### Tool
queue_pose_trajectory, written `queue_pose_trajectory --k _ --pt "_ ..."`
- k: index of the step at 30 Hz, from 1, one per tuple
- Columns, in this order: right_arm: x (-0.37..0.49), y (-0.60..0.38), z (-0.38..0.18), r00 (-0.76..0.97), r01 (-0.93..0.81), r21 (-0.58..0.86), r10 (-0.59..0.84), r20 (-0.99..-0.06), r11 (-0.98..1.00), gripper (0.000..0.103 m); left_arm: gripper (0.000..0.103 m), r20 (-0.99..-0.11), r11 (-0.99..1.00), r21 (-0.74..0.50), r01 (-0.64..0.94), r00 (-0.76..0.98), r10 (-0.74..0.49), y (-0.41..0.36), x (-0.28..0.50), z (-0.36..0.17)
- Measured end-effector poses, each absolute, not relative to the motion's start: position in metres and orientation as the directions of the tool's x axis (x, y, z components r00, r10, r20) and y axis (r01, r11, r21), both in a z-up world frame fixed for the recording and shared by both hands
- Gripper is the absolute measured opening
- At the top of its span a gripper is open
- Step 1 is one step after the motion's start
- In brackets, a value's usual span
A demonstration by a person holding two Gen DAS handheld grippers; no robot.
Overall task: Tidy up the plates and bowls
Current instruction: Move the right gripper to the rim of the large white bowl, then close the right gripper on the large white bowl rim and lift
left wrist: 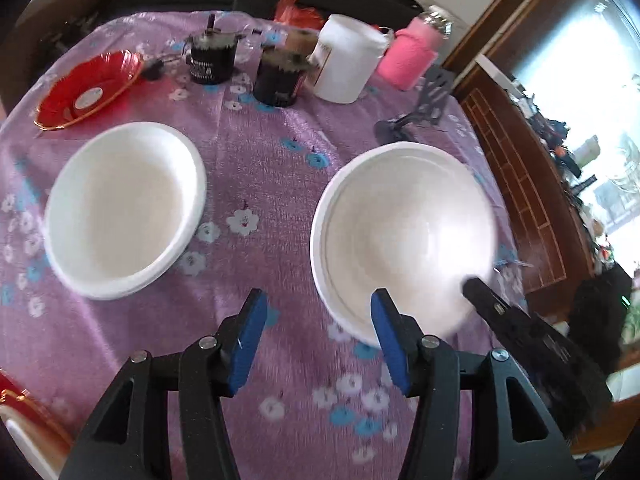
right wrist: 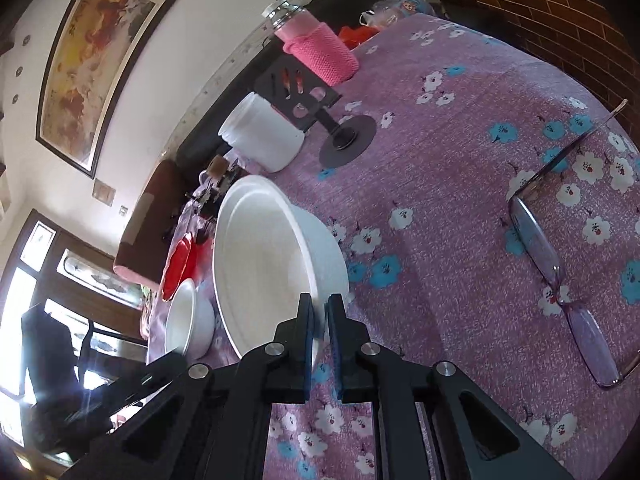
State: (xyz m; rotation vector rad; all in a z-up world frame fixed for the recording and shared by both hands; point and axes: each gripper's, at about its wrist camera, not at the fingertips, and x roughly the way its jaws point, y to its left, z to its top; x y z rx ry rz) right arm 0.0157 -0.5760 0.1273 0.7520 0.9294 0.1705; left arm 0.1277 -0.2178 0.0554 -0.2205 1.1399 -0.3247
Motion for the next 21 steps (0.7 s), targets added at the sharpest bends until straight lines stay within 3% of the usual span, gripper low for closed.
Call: queue_pose_trajectory --k 3,4,5,6,21 --pt "0.015 -0.578 0.126 0.603 0.183 0.655 0.442 -0.664 0.734 0.008 0.049 -0.852 0.936 -0.334 0.109 0.39 -0.349 -0.224 0.14 0.042" --pt "0.015 -0.578 0.125 0.602 0.185 0.656 0.443 -0.664 0.732 0.008 0.035 -0.855 0.938 -0.33 0.108 0.387 -0.345 -0.228 0.144 0.038" --pt "0.015 -0.578 0.125 0.602 0.185 0.656 0.443 -0.664 0.731 0.008 0.016 -0.857 0.939 -0.328 0.106 0.385 -0.343 -0.23 0.146 0.035" --pt "0.015 -0.578 0.125 0.601 0.185 0.656 0.443 -0.665 0.732 0.008 0.013 -0.857 0.937 -0.333 0.106 0.38 -0.347 -0.231 0.148 0.031" --pt "-0.001 -0.546 0.152 0.605 0.064 0.623 0.466 -0.645 0.779 0.01 0.012 -0.793 0.95 -0.28 0.14 0.524 -0.311 -0.201 0.102 0.082"
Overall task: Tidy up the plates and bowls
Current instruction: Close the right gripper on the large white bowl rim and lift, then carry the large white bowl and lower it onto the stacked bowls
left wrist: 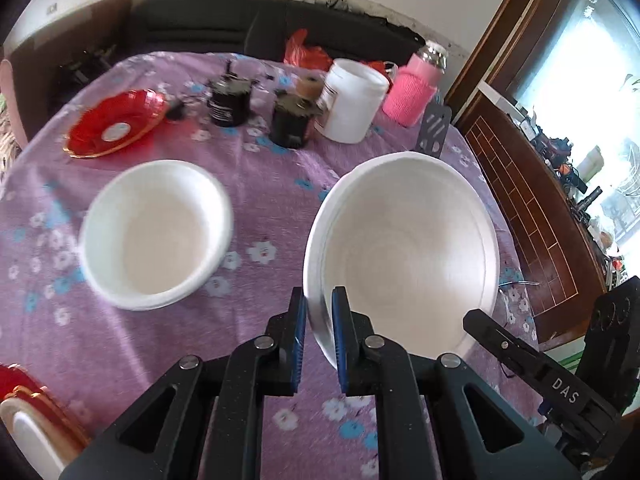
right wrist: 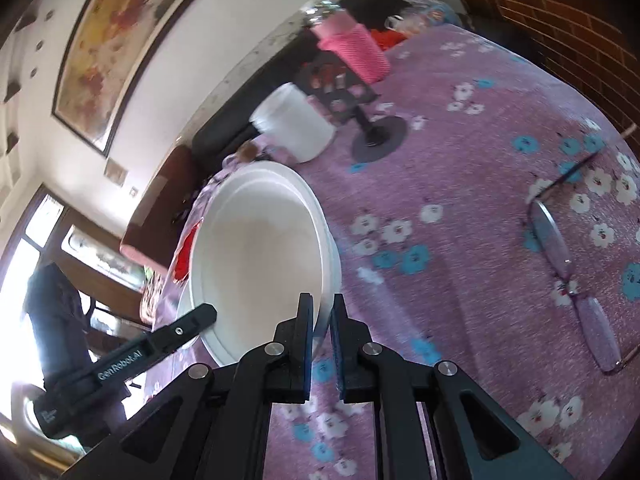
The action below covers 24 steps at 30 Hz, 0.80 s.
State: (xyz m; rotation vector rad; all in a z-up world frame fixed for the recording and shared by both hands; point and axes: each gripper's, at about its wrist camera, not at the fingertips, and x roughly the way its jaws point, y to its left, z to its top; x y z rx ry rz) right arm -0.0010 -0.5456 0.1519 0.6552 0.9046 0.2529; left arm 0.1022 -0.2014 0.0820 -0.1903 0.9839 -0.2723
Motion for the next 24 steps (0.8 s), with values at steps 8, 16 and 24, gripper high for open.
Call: queue_pose_trajectory --k 8,16,24 --pt "-0.017 -0.503 0.172 0.591 -0.1 0.604 0.536 -0.603 0.791 0.01 0.014 -0.748 0.946 -0.303 0.116 0.586 -0.311 -0.151 0.047 0.098" --pt "-0.046 -0.452 0.194 0.536 -0.272 0.624 0.654 -0.534 0.732 0.01 0.018 -0.686 0.945 -0.313 0.094 0.666 -0.294 -0.093 -0.02 0.119" --pt "-0.079 -0.4 0.213 0.438 -0.341 0.681 0.75 -0.495 0.648 0.011 0.019 -0.67 0.948 -0.309 0.075 0.69 -0.273 -0.035 -0.078 0.124"
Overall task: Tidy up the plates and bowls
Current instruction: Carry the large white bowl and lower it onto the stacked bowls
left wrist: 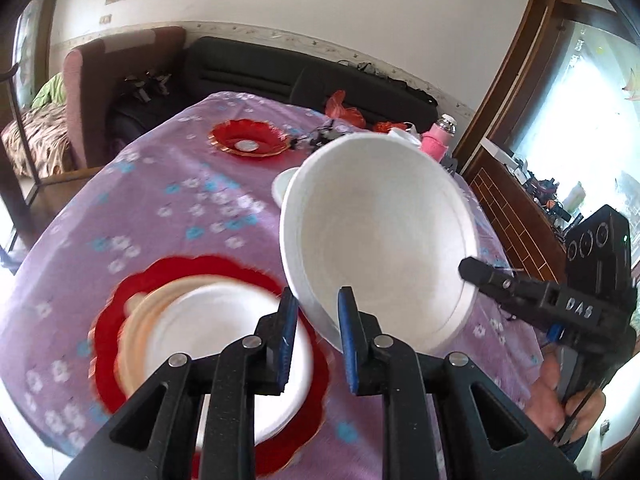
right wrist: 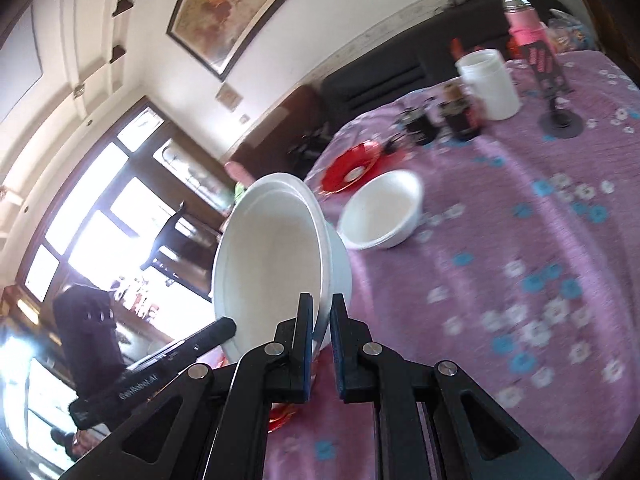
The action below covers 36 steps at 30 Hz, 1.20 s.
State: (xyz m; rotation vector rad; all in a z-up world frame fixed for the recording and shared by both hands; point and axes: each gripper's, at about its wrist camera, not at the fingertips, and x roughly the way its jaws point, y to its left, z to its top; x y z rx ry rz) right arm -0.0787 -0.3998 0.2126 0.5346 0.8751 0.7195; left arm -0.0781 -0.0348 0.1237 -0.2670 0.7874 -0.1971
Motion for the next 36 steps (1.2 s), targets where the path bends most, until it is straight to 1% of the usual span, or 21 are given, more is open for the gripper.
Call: queue_pose_trajectory --k 5,16,26,33,36 --pt "-0.093 -0.364 0.214 0.383 -0.354 0.699 0.778 -0.499 0.622 0.011 0.019 -0.677 0.948 -0.314 0.044 0.69 -0.256 0.003 -0.106 0.118" --pt "-0.095 -0.299 0.185 0.265 -0.358 0.687 0.775 -0.574 0.632 0.011 0.02 -0.697 0.945 -0.323 -0.042 0.686 -0.208 0.058 -0.131 0.095" --pt "-0.094 -0.272 0.17 0.222 -0.36 0.663 0.751 -0.622 0.656 0.012 0.02 -0.725 0.94 -0.334 -0.072 0.657 -0.208 0.075 -0.133 0.072" --pt "-0.094 -0.265 0.166 0.22 -0.358 0.652 0.739 -0.636 0.668 0.012 0.02 -0.735 0.937 -0.345 -0.051 0.635 -0.236 0.073 -0.13 0.063" --pt "-0.096 -0.264 0.165 0.226 -0.358 0.646 0.734 -0.641 0.674 0.012 0.022 -0.734 0.939 -0.342 -0.048 0.638 -0.234 0.072 -0.129 0.063"
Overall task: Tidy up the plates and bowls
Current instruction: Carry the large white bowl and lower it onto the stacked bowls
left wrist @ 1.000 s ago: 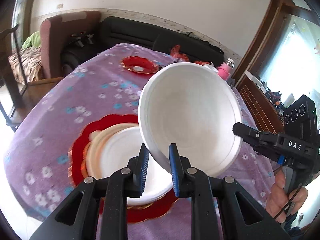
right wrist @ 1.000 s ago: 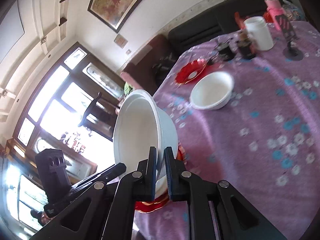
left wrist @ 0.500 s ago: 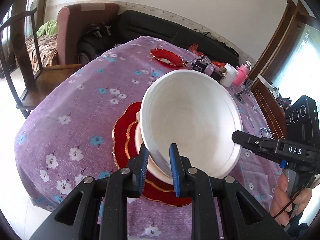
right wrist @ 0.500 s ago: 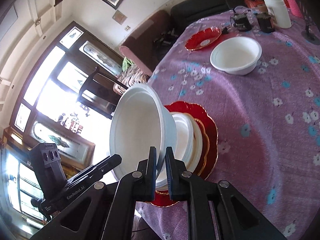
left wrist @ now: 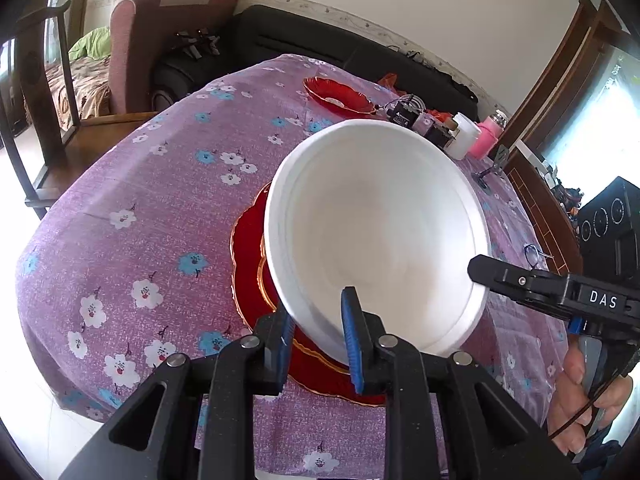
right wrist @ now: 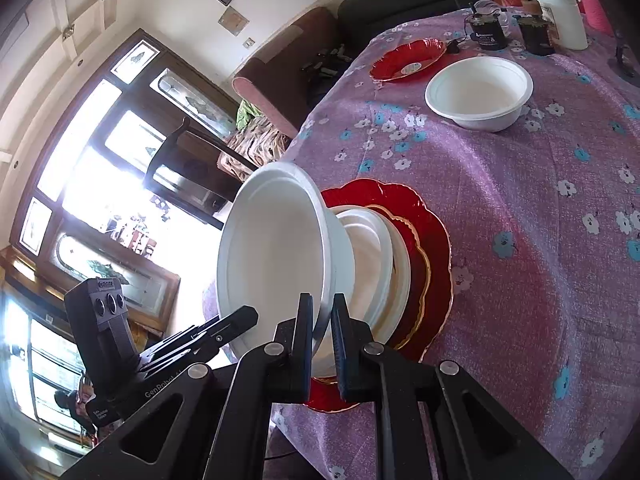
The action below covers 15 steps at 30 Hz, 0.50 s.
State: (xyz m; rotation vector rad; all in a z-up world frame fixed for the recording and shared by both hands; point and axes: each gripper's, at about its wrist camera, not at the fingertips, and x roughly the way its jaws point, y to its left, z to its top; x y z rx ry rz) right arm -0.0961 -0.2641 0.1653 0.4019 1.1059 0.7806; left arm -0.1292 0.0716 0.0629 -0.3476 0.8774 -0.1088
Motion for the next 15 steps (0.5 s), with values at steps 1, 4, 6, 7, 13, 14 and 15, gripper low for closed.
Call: queue_pose_trajectory --k 1,4,6,7,13,14,15 --pt "-0.097 -0.2641 0.1658 0.228 -0.36 0.643 0.732 -0.642 0.676 0.012 0.022 -0.733 0.937 -0.345 -0.048 0.638 -0.237 0.072 -0.1296 0.0628" --pt "-0.0978 -0.2632 0.1683 0.229 -0.371 0.638 0.732 -0.642 0.675 0.013 0.026 -0.732 0.937 -0.346 -0.052 0.639 -0.235 0.0731 -0.1295 0.0626" --pt "-0.0991 -0.2626 0.1701 0.231 -0.378 0.632 0.73 -0.643 0.676 0.013 0.035 -0.729 0.936 -0.347 -0.057 0.645 -0.231 0.0758 -0.1295 0.0631" --pt "-0.0993 -0.2622 0.1707 0.233 -0.381 0.631 0.73 -0.642 0.676 0.014 0.036 -0.726 0.938 -0.342 -0.06 0.65 -0.223 0.0763 -0.1303 0.0641" --pt "-0.1014 -0.2642 0.1719 0.233 -0.377 0.631 0.729 -0.644 0.678 0.02 0.037 -0.718 0.945 -0.321 -0.059 0.666 -0.202 0.0767 -0.1335 0.0695" --pt "-0.1011 -0.2655 0.1724 0.236 -0.376 0.631 0.728 -0.644 0.679 0.021 0.04 -0.717 0.947 -0.316 -0.06 0.668 -0.197 0.0765 -0.134 0.0701" --pt "-0.1006 -0.2663 0.1728 0.238 -0.374 0.631 0.728 -0.643 0.68 0.024 0.041 -0.716 0.95 -0.307 -0.063 0.673 -0.187 0.0763 -0.1348 0.0711"
